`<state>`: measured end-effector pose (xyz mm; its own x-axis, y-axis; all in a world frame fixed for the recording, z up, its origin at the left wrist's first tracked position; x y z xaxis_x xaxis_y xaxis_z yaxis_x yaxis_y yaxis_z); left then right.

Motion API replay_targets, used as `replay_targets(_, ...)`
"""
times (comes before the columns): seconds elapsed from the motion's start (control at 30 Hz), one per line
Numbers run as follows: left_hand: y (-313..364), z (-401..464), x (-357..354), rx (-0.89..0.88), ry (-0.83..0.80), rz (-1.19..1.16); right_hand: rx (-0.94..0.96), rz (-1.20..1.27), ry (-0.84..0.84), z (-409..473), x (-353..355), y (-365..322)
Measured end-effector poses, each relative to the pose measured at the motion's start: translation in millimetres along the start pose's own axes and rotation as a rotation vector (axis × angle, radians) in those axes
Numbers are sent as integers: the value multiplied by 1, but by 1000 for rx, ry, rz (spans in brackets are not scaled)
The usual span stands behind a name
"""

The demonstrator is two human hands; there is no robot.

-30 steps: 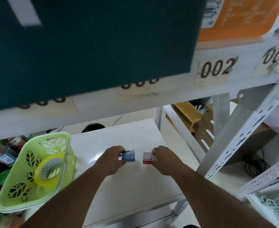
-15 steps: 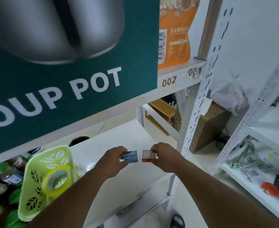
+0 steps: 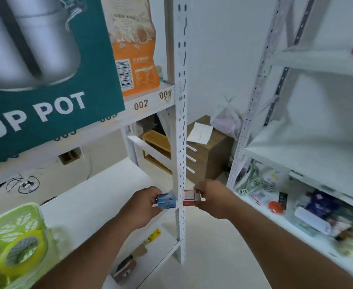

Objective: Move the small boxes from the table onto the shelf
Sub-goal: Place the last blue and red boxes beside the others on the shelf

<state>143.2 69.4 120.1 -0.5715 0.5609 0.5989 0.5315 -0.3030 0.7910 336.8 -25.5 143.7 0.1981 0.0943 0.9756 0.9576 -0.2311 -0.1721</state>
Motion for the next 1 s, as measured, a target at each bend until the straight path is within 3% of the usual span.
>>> replay_targets(0.33, 165, 26, -128, -166, -139, 68, -240, 15, 115, -125, 57, 166)
replay_targets(0.57, 307, 34, -210, -351, -259, -36, -441, -47, 183, -226, 122, 277)
replay_targets(0.73, 395, 37, -246, -491, -306, -38, -501, -140, 279, -283, 174, 332)
replay_targets(1.0, 514, 67, -267, -660, -340, -61, -645, -44, 417, -315, 254, 396)
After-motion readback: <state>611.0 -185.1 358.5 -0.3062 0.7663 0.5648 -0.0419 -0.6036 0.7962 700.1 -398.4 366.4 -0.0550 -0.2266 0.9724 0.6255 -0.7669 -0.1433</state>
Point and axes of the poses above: each hand's wrist, its own z-axis towards the middle knuckle, its own x-axis out of the back of the hand, y = z × x, the point moved 6 cm from there along z, towards the middle knuckle, and after that the axes turned 15 degrees about -z, right-handed, at the moved point
